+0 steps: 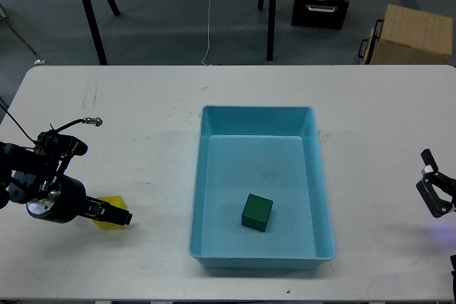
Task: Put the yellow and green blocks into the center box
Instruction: 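Lift the yellow cube and carry it into the blue tray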
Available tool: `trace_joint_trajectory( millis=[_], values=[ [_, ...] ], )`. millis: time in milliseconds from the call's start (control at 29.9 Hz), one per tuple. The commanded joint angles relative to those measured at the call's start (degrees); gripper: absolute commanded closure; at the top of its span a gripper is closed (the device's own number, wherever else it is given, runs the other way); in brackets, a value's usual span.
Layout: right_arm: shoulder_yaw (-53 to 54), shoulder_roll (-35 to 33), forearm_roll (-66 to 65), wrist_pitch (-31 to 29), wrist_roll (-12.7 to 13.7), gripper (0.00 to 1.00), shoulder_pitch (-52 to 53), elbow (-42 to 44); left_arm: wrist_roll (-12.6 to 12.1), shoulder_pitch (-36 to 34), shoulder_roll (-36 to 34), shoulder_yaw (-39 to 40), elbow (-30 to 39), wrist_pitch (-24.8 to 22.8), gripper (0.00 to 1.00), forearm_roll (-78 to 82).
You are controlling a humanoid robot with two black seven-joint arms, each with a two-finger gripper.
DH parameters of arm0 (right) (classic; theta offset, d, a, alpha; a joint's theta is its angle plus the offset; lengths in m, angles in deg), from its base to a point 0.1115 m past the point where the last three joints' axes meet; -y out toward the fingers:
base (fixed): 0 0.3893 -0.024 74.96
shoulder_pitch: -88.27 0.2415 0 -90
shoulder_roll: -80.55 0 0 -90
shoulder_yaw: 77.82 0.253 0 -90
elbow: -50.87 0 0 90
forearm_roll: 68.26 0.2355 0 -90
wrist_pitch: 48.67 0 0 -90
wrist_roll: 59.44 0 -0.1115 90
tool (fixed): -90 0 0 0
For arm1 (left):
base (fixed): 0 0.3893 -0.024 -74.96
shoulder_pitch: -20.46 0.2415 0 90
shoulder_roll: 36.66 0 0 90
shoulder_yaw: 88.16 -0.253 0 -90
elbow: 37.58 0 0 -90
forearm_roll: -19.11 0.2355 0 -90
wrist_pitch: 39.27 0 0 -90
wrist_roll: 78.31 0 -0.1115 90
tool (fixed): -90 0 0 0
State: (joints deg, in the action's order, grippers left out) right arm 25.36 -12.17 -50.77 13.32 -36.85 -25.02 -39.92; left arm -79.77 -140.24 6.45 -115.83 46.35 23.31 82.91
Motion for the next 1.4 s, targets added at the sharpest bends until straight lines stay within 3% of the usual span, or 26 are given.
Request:
trace_joint_trajectory(
  millis=[0,67,167,234,267,368,568,702,835,1203,1303,1337,1370],
  values=[
    [0.0,0.1,0.0,0.0,0.0,0.00,0.0,0.0,-0.9,0.0,0.0,-0.1,0.1,0.0,0.61,0.0],
    [-0.1,0.1,0.0,0.0,0.0,0.00,0.0,0.0,-1.9,0.1,0.0,-0.1,0.1,0.1,0.71,0.1],
    [-0.1,0.1,0.0,0.0,-0.2,0.00,0.0,0.0,-3.5,0.1,-0.5,-0.1,0.4,0.7,0.74,1.5],
    [-0.1,0.0,0.0,0.0,0.0,0.00,0.0,0.0,-3.6,0.0,-0.9,0.1,0.7,1.0,0.94,2.2],
    [-0.1,0.0,0.0,0.0,0.0,0.00,0.0,0.0,-3.6,-0.1,-1.4,0.4,1.1,1.0,0.98,2.2],
    [-0.1,0.0,-0.1,0.0,0.0,0.00,0.0,0.0,-3.7,-2.0,-2.4,1.5,1.6,0.8,1.00,2.1],
    [-0.1,0.1,-0.5,0.1,0.0,0.00,0.0,0.0,-3.2,-18.9,-1.2,1.4,1.9,-0.6,1.00,-2.5],
    [0.0,-0.2,-0.6,0.1,0.0,0.00,0.0,0.0,-3.2,-26.1,4.9,1.0,3.1,-0.6,1.00,-10.8],
    [0.5,-0.3,-0.6,0.1,0.0,0.00,0.0,0.1,-2.7,-27.6,12.6,0.9,2.5,-0.6,1.00,-12.0],
    [0.8,-0.4,-0.7,0.2,0.0,0.00,-0.1,0.0,-1.3,-28.4,34.8,-1.9,-3.9,-0.6,0.96,-13.2],
    [0.9,-0.4,-0.7,0.2,0.0,0.00,-0.2,0.0,-0.6,-27.7,38.0,-2.4,-4.1,-0.6,0.84,-13.3],
    [0.9,-0.4,-0.7,0.2,0.0,0.00,-0.2,0.0,-0.6,-27.5,38.8,-2.3,-4.2,-0.6,0.75,-13.3],
    [0.9,-0.4,-0.7,0.2,-0.2,0.00,-0.2,0.0,-0.5,-27.0,39.5,-2.3,-4.4,-0.6,0.58,-13.4]
  ],
)
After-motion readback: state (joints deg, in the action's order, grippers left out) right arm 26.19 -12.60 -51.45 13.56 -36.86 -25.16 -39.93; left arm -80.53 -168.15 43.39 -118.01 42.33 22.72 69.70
